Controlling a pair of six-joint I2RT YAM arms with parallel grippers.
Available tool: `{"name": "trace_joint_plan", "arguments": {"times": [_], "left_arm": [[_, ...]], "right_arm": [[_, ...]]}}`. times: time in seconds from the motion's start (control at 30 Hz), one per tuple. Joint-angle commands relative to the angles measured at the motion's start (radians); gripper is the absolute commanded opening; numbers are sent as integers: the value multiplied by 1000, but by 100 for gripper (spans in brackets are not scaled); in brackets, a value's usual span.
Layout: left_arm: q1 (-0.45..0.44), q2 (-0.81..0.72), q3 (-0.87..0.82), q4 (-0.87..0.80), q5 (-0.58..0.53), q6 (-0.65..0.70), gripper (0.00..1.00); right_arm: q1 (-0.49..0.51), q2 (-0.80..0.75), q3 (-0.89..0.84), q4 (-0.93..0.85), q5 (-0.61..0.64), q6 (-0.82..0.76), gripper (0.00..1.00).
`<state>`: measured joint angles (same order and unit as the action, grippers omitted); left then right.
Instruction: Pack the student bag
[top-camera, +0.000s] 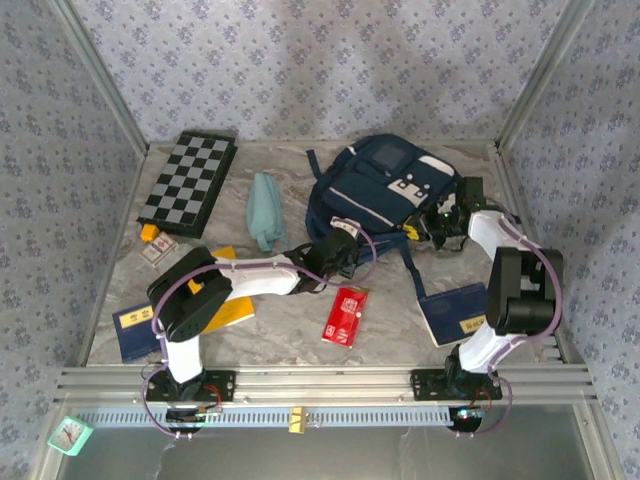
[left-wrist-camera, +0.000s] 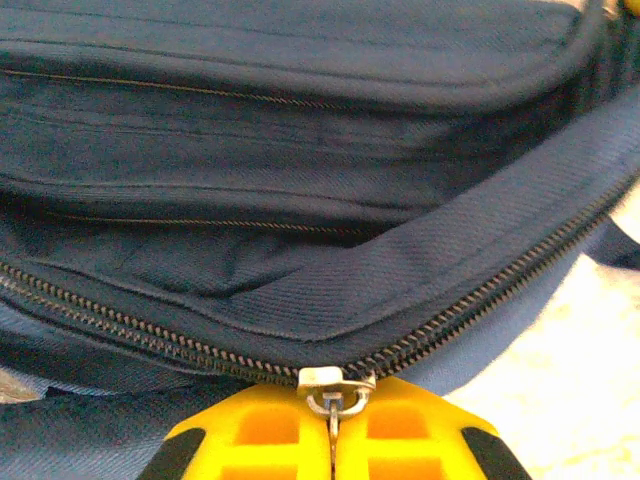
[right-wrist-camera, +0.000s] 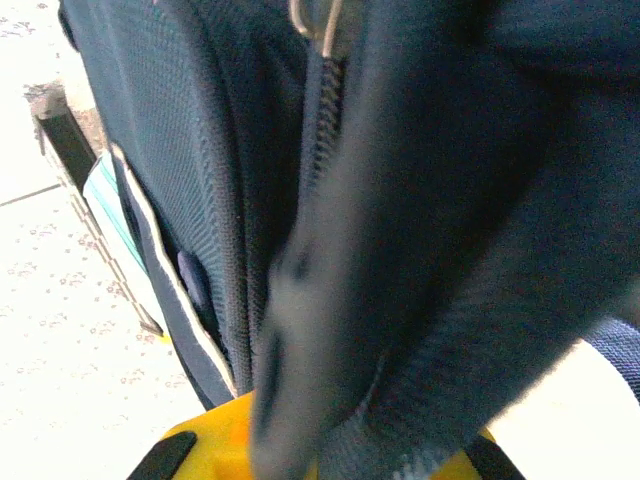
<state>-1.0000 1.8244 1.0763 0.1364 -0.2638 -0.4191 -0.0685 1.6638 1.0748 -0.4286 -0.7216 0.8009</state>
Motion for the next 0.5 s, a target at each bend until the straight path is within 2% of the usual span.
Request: {"name": "trace_joint_plan", "arguments": {"times": [0.0, 0.13, 0.23, 0.33, 0.47], "left_arm": [[-71, -44, 41, -101, 34, -7, 0], [-104, 16, 159, -151, 20, -22, 0], [-103, 66, 221, -147, -16, -29, 0], [-89, 112, 287, -167, 0, -49, 0], [-94, 127, 303, -139, 24, -28, 0]], "right_arm": [[-11, 49, 157, -22, 28, -106, 12], [-23, 85, 226, -75, 33, -147, 32], [-21, 20, 166, -72, 57, -139, 57], [-16, -73, 61, -95, 73, -145, 66], [-14, -195, -98, -59, 36, -72, 70]]}}
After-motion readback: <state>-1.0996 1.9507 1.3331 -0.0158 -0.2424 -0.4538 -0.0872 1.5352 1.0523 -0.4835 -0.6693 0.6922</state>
